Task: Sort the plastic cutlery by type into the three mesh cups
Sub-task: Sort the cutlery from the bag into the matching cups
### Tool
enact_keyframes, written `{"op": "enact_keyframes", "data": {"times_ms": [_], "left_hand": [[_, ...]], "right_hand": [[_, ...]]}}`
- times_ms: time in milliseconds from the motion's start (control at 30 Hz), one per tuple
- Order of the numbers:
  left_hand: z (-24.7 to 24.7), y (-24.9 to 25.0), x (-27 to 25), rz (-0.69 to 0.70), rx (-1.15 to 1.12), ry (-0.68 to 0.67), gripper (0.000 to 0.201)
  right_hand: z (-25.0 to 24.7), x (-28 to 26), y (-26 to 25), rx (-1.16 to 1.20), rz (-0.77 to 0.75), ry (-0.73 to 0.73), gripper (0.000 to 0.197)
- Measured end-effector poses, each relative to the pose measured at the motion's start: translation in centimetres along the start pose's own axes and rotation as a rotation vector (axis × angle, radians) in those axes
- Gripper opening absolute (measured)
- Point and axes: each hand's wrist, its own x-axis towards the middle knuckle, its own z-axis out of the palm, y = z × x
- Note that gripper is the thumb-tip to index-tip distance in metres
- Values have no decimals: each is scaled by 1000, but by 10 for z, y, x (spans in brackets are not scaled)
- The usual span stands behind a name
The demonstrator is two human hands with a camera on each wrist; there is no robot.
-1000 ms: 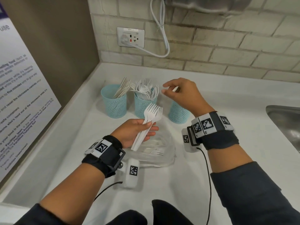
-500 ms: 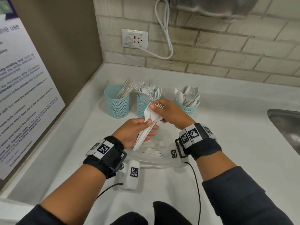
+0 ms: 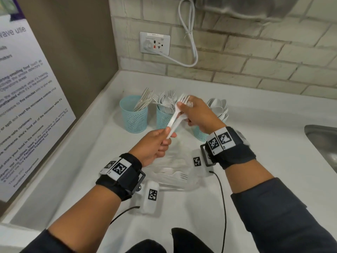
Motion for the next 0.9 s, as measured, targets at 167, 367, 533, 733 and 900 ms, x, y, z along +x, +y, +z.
{"op": "enact_keyframes", "data": {"times_ms": [167,367,533,733,900], "left_hand": [[6,13,5,94,132,45,35],[2,7,5,66,171,59,43],[-4,2,7,27,260,129,44],[-12,-15,8,-142,871,-97,15],[-14,-25,4,-208,1182,-146,38]], "right_hand": [[3,3,-16,-2,-158,9,18],[6,5,-10,3,-198,6,27],[-19,19,-34,86,-310,455,23],[-11,31,-36,-31,-563,651,19],[13,48,-8,-289,-494,513,25]]}}
